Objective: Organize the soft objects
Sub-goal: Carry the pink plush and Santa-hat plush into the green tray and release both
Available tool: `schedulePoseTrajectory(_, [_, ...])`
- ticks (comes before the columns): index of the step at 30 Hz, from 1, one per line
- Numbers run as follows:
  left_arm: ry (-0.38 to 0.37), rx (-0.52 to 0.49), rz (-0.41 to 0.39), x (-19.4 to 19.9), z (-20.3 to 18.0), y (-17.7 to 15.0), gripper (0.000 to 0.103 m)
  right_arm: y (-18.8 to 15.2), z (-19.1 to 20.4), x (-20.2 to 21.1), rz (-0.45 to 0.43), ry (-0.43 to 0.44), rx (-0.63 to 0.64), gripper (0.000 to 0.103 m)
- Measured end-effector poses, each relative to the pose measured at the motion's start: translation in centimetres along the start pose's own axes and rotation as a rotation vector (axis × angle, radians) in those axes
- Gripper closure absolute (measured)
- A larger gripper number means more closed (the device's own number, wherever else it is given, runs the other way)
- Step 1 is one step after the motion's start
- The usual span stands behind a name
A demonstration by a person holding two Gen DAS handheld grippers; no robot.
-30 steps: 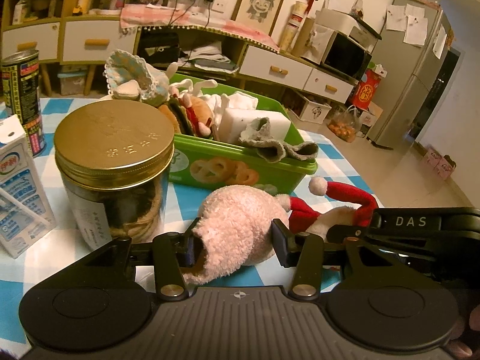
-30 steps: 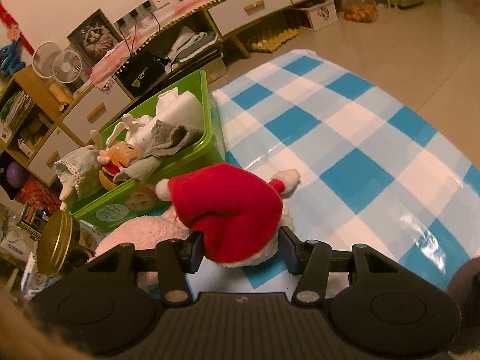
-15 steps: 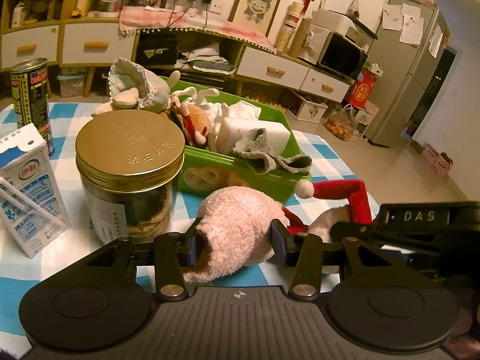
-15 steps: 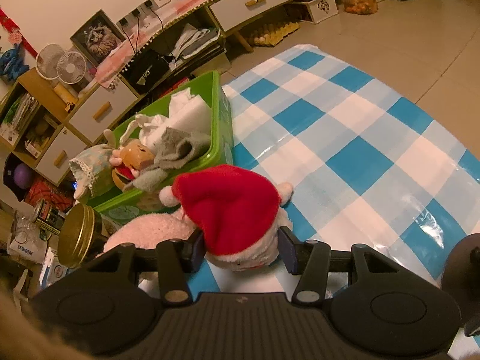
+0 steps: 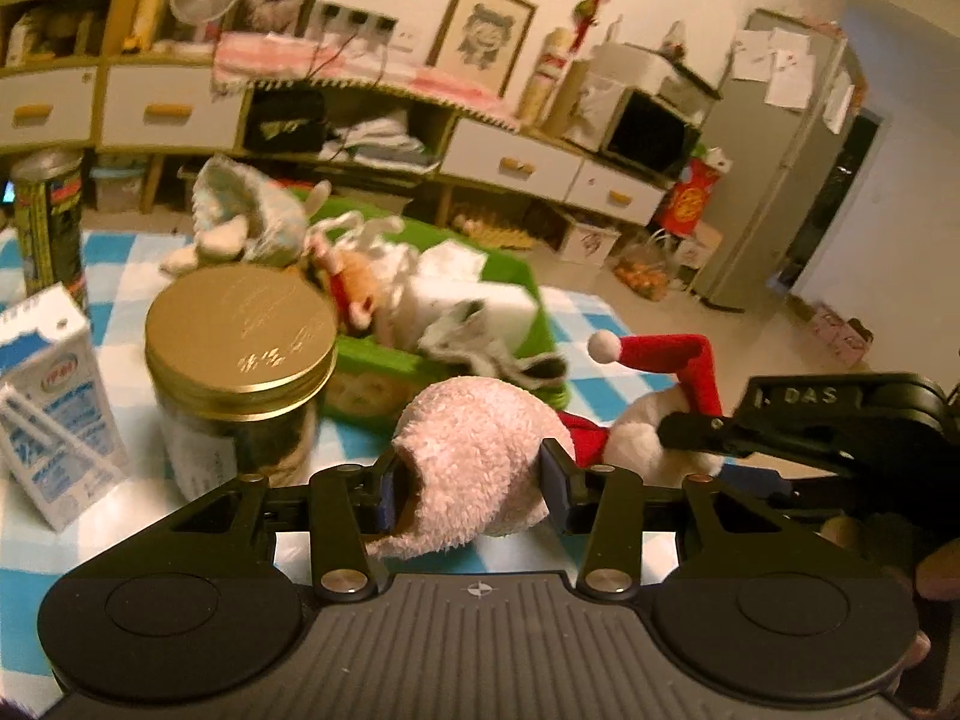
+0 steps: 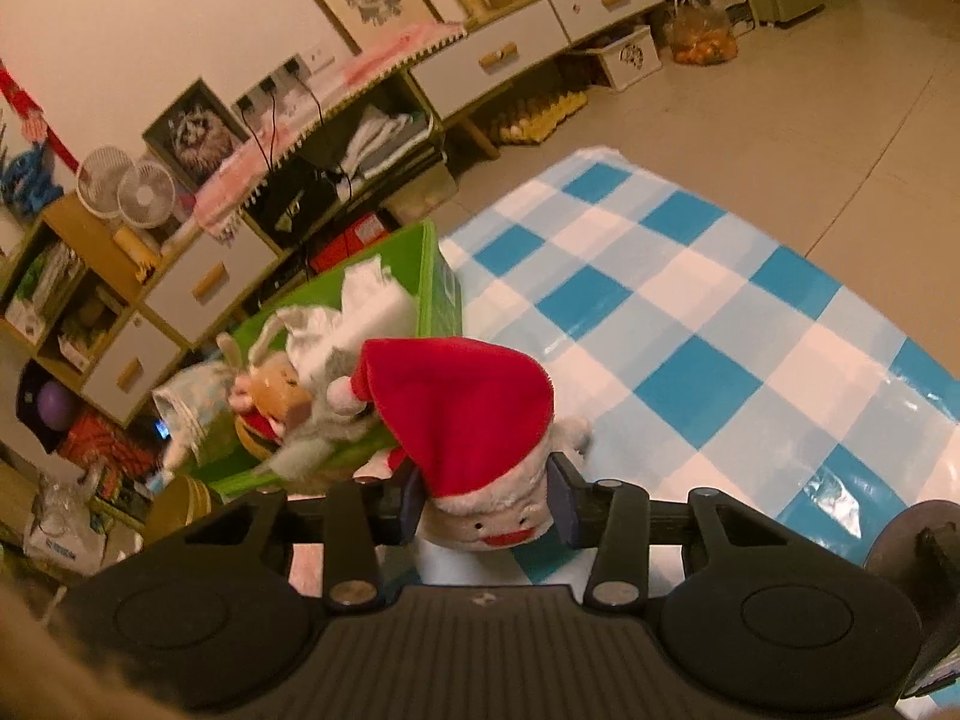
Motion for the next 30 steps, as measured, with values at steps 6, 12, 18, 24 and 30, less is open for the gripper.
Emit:
schedulePoseTrajectory(6, [-0.026,-0.013,-0.035,1.2,-0.8,0.8,0.058,1.1,0.1,1.9,-0.064,0.022,-0.035,0.103])
schedulePoseTrajectory(12, [0.004,-0.011,-0.081,2.0,-0.3,2.5,0.058,2.5,0.8,3.1,-0.117,0.072,-0.079,0.103])
schedulePoseTrajectory(18, [0.052,-0.016,-0.125,2.7,0.6,5.6,0.058,3.8,2.6,2.6,-0.147,0.146,-0.108,0.103])
schedulePoseTrajectory(24, [0.136,-0.064,-0.083,1.4,1.4,9.5,0.057,4.2,4.5,0.5,-0.124,0.193,-0.117,0.103])
schedulePoseTrajectory(30, [0.183,-0.084,0.0,-2.3,2.8,11.3,0.057,4.2,5.8,-1.9,-0.114,0.158,-0.06,0.103])
Point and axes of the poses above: each gripper's, at about its wrist camera, not at the fingertips, and x roughly against the way its jaws point, z to its left, y to its top, the point moved 6 cm from there along -x, roughly the way its jaws point, and after that the axes turned 6 degrees about z, right-handed, at the moved point
